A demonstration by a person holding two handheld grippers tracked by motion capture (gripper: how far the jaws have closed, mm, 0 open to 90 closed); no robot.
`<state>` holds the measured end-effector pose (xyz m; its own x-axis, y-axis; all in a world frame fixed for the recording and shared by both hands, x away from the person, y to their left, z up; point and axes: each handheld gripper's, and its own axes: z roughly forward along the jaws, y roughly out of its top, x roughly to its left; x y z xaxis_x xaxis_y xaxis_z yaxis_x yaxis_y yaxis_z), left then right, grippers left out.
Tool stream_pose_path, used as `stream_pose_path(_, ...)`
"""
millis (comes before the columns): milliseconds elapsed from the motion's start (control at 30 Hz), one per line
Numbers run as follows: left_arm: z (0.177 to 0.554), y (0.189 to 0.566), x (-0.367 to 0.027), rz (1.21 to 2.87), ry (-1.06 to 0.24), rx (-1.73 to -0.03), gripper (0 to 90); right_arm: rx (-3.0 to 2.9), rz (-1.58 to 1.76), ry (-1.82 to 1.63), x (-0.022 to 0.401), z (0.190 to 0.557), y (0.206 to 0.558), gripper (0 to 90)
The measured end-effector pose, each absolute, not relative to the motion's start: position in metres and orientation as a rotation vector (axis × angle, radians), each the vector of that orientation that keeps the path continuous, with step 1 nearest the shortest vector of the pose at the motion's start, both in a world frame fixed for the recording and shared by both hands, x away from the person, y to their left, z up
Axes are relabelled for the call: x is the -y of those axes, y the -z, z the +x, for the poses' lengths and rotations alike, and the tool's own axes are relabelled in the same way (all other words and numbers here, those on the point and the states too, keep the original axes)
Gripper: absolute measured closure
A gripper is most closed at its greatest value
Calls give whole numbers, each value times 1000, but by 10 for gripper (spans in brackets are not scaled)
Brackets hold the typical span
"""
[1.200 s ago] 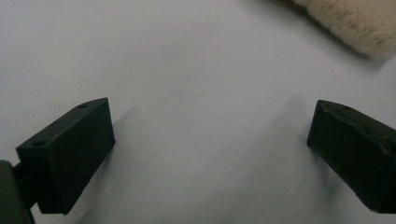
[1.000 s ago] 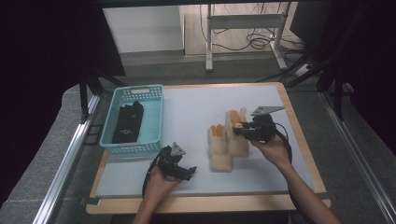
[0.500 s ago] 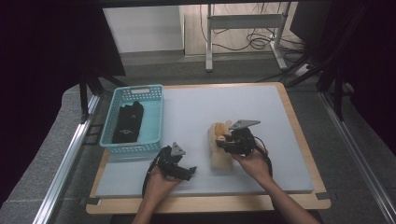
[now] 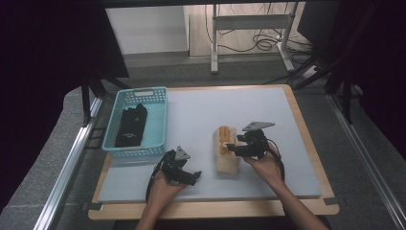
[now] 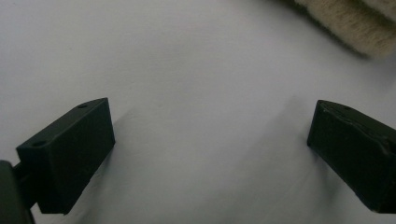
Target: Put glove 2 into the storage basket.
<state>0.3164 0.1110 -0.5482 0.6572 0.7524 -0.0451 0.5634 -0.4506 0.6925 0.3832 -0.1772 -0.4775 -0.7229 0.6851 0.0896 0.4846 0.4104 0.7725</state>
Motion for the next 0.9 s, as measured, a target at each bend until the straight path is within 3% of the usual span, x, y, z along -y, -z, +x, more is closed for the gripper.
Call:
stream_pose_path(67,316,548,-111,2180,-351,-1014,8,-2431,1029,-1213,189,384,477,434)
stream_pose_path(133,316,548,-111,2180,-352,-1013,8,-2482,1029,-1184,200,382,485,582)
stream_pose_path(167,316,548,-111,2180,-352,-1013,9,-2482,1029,-1184,200,382,485,582)
stream_pose_path(300,316,548,-111,2180,-352,-1013,9,-2539,1002,-1137,209,376,503,799)
stream_pose_path(367,316,548,-111,2179,-352,-1014,9,-2562,987,-1118,210,372,511,852)
stream_pose_path(900,316,548,-111,2179,-352,-1015,11,-2618,899,-1150,186,363,528,872)
